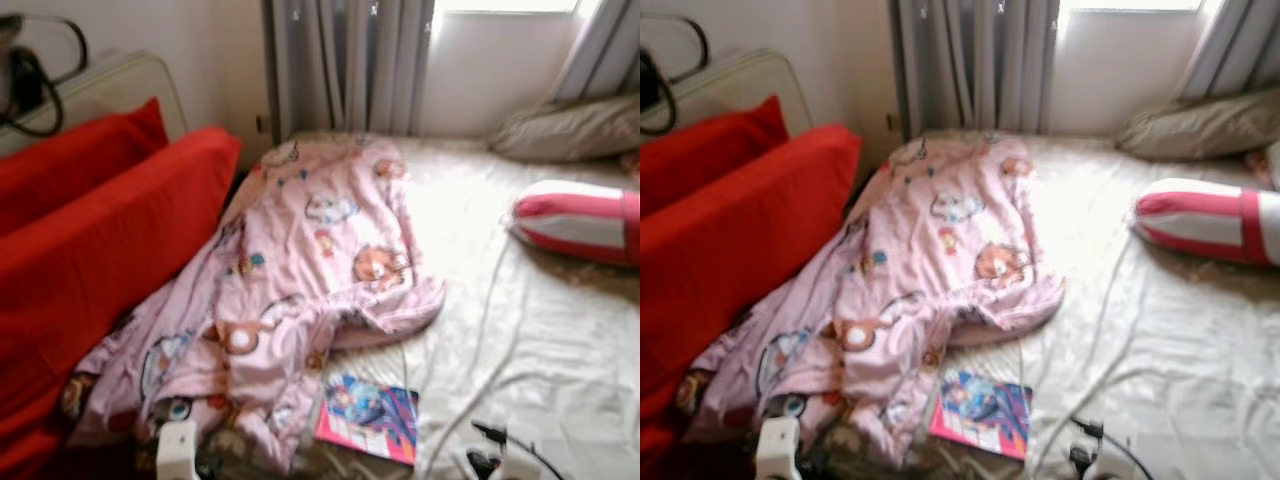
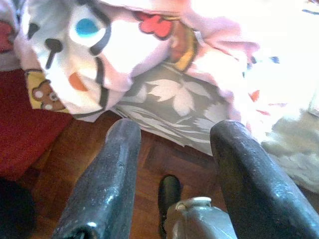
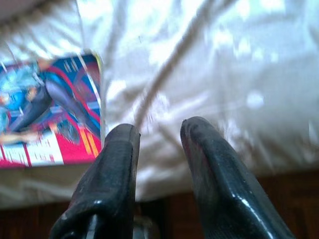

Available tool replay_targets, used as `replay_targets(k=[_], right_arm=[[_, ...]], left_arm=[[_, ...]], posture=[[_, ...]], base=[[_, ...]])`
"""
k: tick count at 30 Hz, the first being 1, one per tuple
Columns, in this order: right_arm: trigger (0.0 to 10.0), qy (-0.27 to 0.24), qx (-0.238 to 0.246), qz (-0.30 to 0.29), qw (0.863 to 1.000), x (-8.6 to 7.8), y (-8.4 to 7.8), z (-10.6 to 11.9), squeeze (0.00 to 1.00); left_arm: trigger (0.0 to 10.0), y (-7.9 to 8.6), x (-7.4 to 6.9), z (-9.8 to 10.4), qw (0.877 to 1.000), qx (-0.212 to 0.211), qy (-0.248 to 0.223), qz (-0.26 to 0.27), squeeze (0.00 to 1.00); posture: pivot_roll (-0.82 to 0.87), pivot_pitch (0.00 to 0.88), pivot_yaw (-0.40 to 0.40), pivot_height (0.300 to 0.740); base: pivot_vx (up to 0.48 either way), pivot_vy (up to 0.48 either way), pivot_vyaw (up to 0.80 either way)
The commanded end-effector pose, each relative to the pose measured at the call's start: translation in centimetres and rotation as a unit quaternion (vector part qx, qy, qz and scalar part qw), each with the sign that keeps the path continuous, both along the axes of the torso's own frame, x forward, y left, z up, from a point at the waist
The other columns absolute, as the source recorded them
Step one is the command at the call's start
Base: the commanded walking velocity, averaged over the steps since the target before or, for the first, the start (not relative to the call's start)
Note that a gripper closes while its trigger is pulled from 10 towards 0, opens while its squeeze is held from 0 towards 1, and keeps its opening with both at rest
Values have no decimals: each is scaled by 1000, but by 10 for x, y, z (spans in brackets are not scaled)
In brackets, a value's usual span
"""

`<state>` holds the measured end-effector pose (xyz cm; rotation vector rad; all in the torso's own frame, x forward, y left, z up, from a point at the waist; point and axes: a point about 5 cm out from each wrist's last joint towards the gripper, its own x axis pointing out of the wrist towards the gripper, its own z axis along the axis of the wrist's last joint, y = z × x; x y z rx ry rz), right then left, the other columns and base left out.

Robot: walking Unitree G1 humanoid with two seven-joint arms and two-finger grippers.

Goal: Clean up the room

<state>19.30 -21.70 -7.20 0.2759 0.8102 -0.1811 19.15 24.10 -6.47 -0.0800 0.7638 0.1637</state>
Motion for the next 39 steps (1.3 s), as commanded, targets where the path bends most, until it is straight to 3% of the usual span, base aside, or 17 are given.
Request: replay_targets(k=[1, 3, 5, 9, 10, 12, 13, 14, 15, 19, 31, 39], right_arm=[[10000, -11, 1, 10, 1000, -2, 4, -1, 0], [10000, -16, 0, 11, 1000, -1, 3, 0, 0], [10000, -36, -3, 10, 999, 1, 2, 2, 0], [10000, -60, 1, 7, 998, 3, 2, 5, 0], [10000, -75, 3, 15, 997, 5, 3, 7, 0], [10000, -89, 5, 20, 996, 7, 4, 9, 0], [10000, -157, 4, 36, 987, 42, 22, 31, 0], [10000, -157, 4, 36, 987, 42, 22, 31, 0], [10000, -206, 3, 47, 977, 63, 34, 47, 0], [10000, -231, -1, 55, 971, 73, 40, 56, 0], [10000, -288, -38, 68, 955, 89, 37, 77, 0], [10000, -305, -53, 48, 950, 87, 30, 80, 0]], left_arm=[[10000, 7, 3, 5, 1000, -5, -25, 15, 0], [10000, 7, 6, 7, 999, -6, -33, 13, 0], [10000, 0, 24, 16, 998, -8, -68, 2, 0], [10000, -2, 43, 32, 993, -5, -120, -14, 0], [10000, -3, 56, 44, 986, -5, -163, -23, 0], [10000, -6, 68, 58, 977, 0, -208, -38, 0], [10000, -11, 77, 68, 969, 2, -243, -47, 0], [10000, -11, 77, 68, 969, 2, -243, -47, 0], [10000, -17, 81, 75, 961, 3, -270, -53, 0], [10000, -22, 87, 81, 956, 1, -285, -60, 0], [10000, -39, 108, 107, 936, -5, -345, -78, 0], [10000, -39, 110, 120, 921, -1, -382, -82, 0]], posture=[[23, 0, -20, 740], [23, 0, -20, 740], [18, 0, -19, 740], [17, 0, -19, 740], [16, 0, -18, 740], [15, 0, -16, 740], [20, 0, -13, 740], [20, 0, -13, 740], [19, 0, -5, 740], [-9, 0, 13, 740], [-44, 0, -6, 740], [-12, 0, -18, 740]], base=[[0, 0, 0], [0, 0, 0], [0, 0, 0], [0, 0, 0], [0, 0, 0], [0, 0, 0], [0, 0, 0], [0, 0, 0], [0, 0, 0], [0, 0, 0], [0, 0, 0], [0, 0, 0]])
